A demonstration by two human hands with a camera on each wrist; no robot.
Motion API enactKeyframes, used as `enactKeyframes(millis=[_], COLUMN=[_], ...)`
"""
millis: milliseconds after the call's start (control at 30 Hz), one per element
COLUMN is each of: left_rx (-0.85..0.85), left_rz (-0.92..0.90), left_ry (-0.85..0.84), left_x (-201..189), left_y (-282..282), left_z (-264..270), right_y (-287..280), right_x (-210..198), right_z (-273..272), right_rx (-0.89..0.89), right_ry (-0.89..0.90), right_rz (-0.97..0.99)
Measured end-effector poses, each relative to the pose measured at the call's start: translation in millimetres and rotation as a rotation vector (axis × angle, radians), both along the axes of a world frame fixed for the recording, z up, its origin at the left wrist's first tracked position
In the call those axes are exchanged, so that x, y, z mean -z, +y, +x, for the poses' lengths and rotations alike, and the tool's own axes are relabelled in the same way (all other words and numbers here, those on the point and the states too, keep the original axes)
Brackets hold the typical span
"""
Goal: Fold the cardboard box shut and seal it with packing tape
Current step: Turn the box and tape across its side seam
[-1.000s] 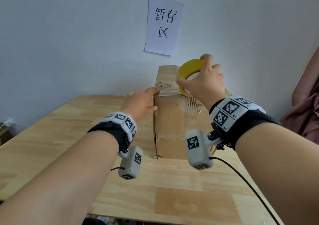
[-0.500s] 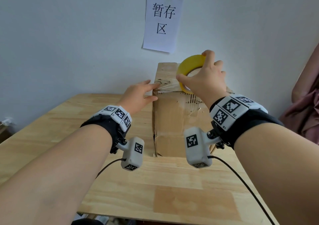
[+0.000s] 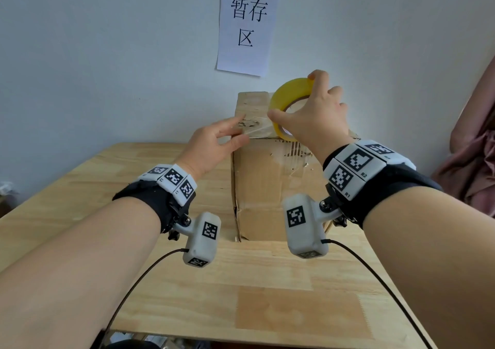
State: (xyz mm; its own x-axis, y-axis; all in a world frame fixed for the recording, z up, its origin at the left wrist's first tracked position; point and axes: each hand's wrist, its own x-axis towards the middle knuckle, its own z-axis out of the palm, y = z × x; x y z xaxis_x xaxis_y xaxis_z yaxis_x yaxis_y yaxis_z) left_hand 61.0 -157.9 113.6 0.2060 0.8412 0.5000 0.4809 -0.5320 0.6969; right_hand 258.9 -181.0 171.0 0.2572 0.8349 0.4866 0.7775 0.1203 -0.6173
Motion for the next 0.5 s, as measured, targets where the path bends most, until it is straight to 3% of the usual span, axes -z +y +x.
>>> enactKeyframes(millis=[133,367,500], left_rx=[-0.112,-0.217,-0.218], left_rz=[0.09,0.097,0.061], left_ry=[0.45,0.474,0.524], left_x=[-5,-3,-6], left_y=[-2,-2,-2], left_z=[3,9,4], right_y=[-2,-5,-7], right_x=[0,-14,-30], right_z=[4,-6,-7], right_rx=[-0.052,-0.102,-0.072], right_ry=[0.027,0.178,0.056], right_rz=[0.007,0.006,0.062])
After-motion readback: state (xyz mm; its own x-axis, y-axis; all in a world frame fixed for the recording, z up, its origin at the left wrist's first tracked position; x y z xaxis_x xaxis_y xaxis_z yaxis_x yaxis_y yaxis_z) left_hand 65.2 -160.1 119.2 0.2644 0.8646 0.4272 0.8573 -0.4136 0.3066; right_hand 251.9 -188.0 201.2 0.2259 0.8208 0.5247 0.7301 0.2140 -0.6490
